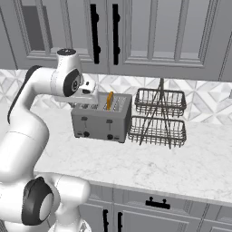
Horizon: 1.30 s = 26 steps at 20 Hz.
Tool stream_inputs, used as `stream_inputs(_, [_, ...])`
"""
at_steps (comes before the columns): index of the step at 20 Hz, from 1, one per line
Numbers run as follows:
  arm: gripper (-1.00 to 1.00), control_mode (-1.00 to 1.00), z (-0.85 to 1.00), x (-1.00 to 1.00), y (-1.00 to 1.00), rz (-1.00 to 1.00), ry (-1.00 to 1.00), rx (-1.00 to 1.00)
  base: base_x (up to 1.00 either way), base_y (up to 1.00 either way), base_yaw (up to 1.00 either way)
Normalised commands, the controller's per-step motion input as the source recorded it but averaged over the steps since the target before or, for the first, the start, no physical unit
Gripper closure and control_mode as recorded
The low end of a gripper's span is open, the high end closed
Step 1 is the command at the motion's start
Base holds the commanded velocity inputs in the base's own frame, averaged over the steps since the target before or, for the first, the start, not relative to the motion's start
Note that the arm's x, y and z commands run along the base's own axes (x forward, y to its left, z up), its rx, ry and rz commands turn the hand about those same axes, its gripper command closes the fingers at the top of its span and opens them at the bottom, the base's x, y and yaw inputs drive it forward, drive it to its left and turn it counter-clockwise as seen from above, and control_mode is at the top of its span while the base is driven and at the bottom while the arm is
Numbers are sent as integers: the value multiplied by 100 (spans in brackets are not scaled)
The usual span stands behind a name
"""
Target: Start the toaster. Once the lever pops up, take the bread to the plate on the dining counter.
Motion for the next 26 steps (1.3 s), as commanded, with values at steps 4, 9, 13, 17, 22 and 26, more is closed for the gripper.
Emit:
stream_inputs(4, [-100, -100, -4, -18, -24, 1, -18, 0, 0, 0, 0])
stream_inputs(9, [-100, -100, -29, -10, -44, 12, -25, 0, 0, 0, 0])
stream_inputs(13, [-100, -100, -40, 0, -23, 19, -9, 0, 0, 0, 0])
stream_inputs(17, [-100, -100, -34, 7, 0, 8, 3, 0, 0, 0, 0])
stream_inputs(22, [-100, -100, -40, 40, 0, 2, 11, 0, 0, 0, 0])
stream_inputs(26, [-100, -100, -36, 50, 0, 0, 8, 0, 0, 0, 0])
